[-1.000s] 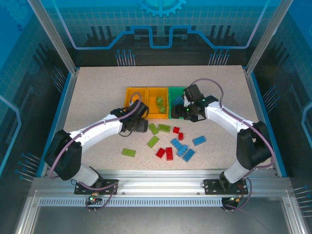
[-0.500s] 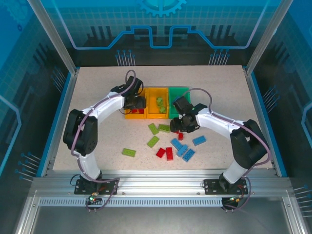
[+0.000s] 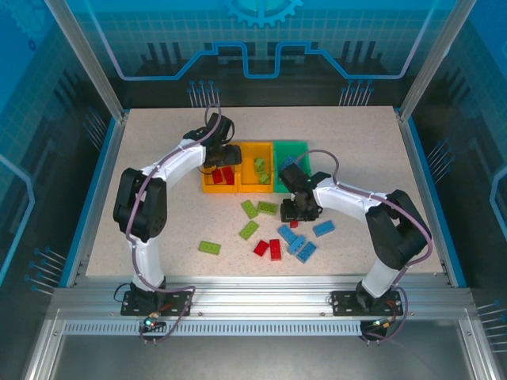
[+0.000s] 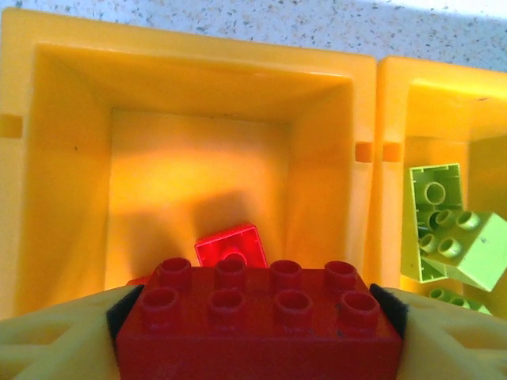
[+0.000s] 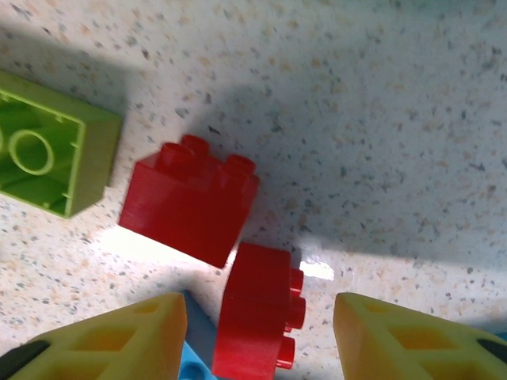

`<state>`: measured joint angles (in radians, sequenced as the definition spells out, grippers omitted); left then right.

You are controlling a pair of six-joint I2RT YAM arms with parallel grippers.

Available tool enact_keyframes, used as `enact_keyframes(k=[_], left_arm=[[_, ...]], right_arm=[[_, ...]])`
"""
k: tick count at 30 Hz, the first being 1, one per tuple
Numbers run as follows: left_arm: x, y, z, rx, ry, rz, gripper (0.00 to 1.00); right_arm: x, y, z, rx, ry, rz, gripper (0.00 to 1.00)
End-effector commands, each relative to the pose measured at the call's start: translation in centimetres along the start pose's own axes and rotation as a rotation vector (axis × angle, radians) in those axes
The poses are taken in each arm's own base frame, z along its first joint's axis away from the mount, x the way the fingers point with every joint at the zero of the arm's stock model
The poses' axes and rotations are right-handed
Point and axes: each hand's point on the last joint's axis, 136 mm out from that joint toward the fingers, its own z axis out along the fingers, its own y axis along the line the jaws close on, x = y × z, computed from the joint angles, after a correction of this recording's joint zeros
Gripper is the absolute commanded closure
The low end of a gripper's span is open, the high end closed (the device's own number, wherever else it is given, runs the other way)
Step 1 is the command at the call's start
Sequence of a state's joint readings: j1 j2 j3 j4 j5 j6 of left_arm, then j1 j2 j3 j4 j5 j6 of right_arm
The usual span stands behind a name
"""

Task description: Sort the legos into containers by color

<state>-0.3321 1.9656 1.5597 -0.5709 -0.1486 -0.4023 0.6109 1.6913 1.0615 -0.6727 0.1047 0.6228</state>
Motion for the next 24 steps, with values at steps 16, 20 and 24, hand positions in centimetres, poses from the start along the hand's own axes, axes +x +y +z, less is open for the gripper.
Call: enact_keyframes(k=[16,20,24], left_arm=[[1.0,-0.2,-5.6,0.096,-0.088,-0.081,0.01],[2.7,0.8,-6.9,0.096,-0.095,-0.086,0.01],[4.6,2.1,-7.6,0.079,-0.087,-0.079,0.01]], right_arm=[[0.6,0.6,0.3,0.002,0.030,-0.006,0.73],[-0.7,1.9,-1.6,-0.059,-0.020,-0.014,0.76],[-2.7,4.3,-3.9,-0.162,-0.080,-0.031,0.77]])
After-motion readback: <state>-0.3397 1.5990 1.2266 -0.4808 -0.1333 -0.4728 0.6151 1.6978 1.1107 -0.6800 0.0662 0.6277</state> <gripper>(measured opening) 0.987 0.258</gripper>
